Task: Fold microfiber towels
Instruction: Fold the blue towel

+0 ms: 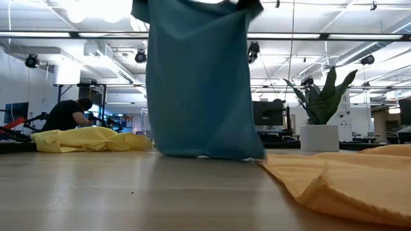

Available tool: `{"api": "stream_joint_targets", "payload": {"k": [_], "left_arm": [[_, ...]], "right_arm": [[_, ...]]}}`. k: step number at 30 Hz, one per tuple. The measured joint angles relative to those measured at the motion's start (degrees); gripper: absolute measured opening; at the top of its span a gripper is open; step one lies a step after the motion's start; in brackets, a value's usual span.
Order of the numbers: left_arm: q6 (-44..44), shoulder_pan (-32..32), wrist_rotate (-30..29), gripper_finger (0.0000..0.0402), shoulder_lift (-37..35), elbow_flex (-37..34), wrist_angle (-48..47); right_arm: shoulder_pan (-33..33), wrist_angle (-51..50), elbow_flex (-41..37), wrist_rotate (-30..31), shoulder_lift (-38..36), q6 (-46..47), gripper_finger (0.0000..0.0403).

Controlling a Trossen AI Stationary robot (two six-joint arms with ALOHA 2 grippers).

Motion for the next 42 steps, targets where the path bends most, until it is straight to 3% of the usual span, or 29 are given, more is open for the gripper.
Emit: {"api": "stream_joint_targets", "payload": {"k": [4, 9, 18, 24, 33, 42], "left_arm": [[-4.9, 0.0, 7.2, 0.0000, 4.1, -0.4, -1.7], [-7.4, 0.0, 15.3, 0.0000, 12.1, -0.5, -1.7], [-10.2, 0.5, 21.0, 0.0000, 24.6, -0.4, -1.7], [-10.4, 1.1, 22.3, 0.0000, 26.9, -0.4, -1.5], [-11.6, 1.2, 22.7, 0.0000, 26.2, -0.1, -1.3], [-11.6, 1.2, 22.8, 0.0000, 26.2, -0.1, -1.4]], "right_arm": [[0.0, 7.8, -8.1, -3.6, -1.6, 0.7, 0.0038], [0.0, 12.4, -15.5, -6.7, -1.8, 3.7, 0.0096], [2.3, 13.8, -23.4, -7.8, -1.8, 12.5, 0.0190], [5.3, 28.9, -29.4, -10.0, -1.7, 10.3, 0.0198], [5.9, 48.1, -34.3, -10.6, 5.4, -4.1, 0.0199], [5.4, 44.3, -25.5, -7.2, 15.4, -5.9, 0.0199]]}}
